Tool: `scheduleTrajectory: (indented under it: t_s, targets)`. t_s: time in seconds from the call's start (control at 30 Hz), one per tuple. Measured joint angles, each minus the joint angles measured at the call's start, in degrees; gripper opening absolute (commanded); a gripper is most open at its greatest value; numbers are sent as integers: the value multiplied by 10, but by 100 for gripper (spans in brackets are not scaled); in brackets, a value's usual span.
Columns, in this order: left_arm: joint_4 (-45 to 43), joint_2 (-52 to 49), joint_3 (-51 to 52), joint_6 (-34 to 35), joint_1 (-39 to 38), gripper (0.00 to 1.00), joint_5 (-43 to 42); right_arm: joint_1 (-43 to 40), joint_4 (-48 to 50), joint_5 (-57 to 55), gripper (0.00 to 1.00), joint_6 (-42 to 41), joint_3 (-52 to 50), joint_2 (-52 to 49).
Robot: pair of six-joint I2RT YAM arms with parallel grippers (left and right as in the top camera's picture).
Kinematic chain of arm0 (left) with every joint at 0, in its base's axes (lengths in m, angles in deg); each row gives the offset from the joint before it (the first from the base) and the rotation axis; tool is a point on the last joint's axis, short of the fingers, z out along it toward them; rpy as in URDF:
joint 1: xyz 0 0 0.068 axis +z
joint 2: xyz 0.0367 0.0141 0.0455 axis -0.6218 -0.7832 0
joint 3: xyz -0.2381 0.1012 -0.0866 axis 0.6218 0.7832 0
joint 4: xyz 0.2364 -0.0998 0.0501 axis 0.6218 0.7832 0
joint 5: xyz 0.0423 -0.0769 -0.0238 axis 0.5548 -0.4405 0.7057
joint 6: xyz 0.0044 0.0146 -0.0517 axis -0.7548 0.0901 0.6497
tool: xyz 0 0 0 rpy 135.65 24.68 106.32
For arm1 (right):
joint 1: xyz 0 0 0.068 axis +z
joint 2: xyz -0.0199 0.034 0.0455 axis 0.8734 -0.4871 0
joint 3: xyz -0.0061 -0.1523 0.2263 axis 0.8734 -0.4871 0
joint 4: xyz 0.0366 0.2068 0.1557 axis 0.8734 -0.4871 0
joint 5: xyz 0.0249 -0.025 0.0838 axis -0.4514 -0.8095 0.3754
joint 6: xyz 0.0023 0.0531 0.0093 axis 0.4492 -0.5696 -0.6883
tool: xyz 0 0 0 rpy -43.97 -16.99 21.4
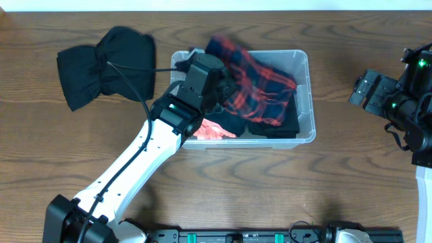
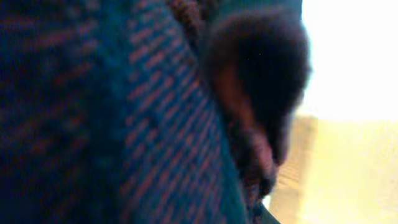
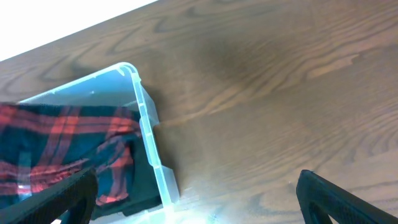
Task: Pack container
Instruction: 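Carry the plaid shirt into the bin and release it, then move the left gripper back toward the black garment on the left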
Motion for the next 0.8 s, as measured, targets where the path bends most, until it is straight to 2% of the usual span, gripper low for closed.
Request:
scheduleTrajectory:
  t_s: [0.17,0.3,0.4,0.57,0.63,0.8]
  targets:
    - [50,0,0,-43,3,59,48,0,0,0,99,0,0,0]
    - [85,9,0,-76,23,72,61,0,0,0,99,0,0,0]
    - [106,32,0,-102,56,76,65,0,0,0,99,0,0,0]
    - [133,99,0,-151,138,88,72,0,0,0,99,0,0,0]
    - [140,121,0,-173,183,91,72,0,0,0,99,0,0,0]
    - [146,134,0,-227,336,92,28,0,0,0,99,0,0,0]
